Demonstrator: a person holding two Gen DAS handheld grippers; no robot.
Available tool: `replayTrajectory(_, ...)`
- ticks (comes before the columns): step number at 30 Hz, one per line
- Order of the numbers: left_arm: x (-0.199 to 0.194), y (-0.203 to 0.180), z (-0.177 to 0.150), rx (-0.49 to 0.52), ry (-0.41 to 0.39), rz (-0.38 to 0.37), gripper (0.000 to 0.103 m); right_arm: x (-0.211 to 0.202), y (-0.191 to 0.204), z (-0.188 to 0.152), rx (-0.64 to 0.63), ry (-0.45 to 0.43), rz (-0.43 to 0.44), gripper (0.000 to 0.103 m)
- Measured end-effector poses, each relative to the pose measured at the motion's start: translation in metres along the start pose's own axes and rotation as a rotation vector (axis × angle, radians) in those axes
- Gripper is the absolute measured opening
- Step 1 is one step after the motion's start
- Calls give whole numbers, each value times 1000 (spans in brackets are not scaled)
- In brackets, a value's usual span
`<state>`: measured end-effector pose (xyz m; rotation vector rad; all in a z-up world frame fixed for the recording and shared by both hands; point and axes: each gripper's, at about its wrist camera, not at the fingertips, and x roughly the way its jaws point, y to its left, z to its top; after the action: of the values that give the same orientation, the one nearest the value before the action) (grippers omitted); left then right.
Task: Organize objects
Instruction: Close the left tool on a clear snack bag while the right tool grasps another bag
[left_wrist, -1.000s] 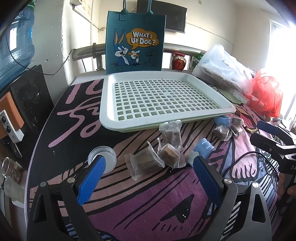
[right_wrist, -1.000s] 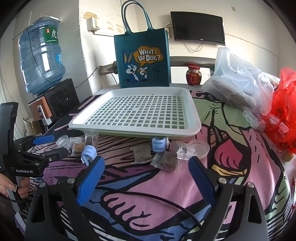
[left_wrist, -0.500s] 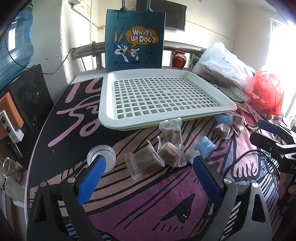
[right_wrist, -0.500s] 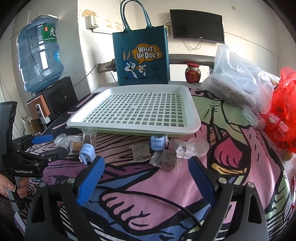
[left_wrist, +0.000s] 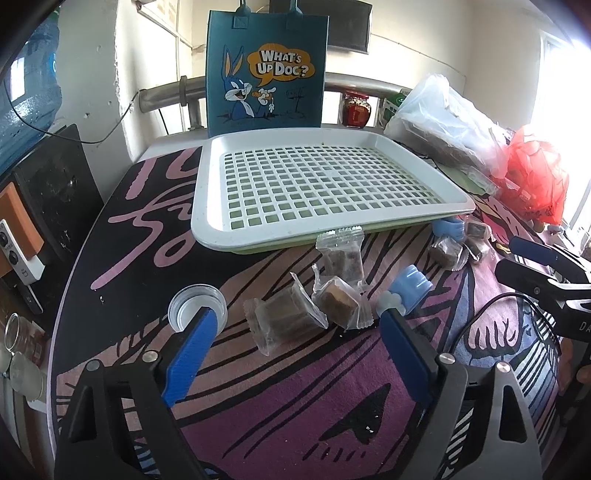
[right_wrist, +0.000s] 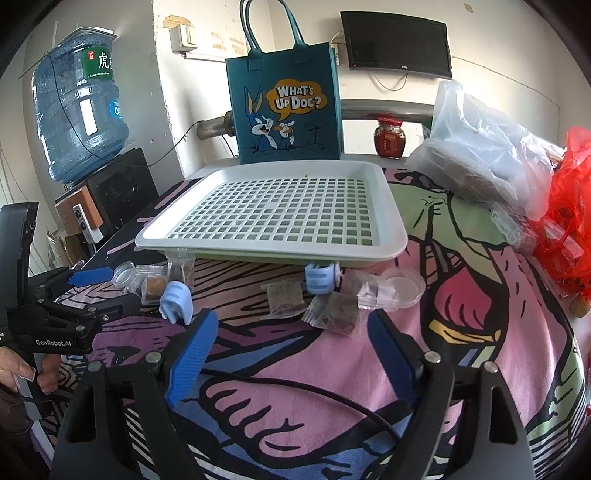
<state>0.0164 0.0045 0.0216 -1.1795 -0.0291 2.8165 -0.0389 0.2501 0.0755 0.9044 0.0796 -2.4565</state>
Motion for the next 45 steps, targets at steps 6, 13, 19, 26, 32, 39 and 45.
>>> replayTrajectory(6, 2, -1, 0, 0, 7, 5, 88, 5, -4, 0, 20, 32, 10, 79)
replayTrajectory(13, -3, 7, 2, -19, -14, -9, 85, 4, -8, 0, 37, 47, 21, 77)
replayTrajectory(19, 7, 10, 2, -38, 29, -37, 74, 10, -10, 4, 41, 67, 12, 72)
replayTrajectory(26, 13, 18, 4, -91, 39, -61, 66, 23, -22, 4, 94, 109, 1, 62)
replayTrajectory(32, 17, 19, 6, -105, 46, -78, 57, 28, -31, 9, 130, 109, 1, 61)
replayTrajectory(39, 13, 22, 5, -116, 36, -74, 54, 12, -28, 1, 111, 105, 5, 59)
replayTrajectory(45, 18, 20, 6, -115, 51, -89, 48, 14, -22, 1, 52, 118, -21, 59)
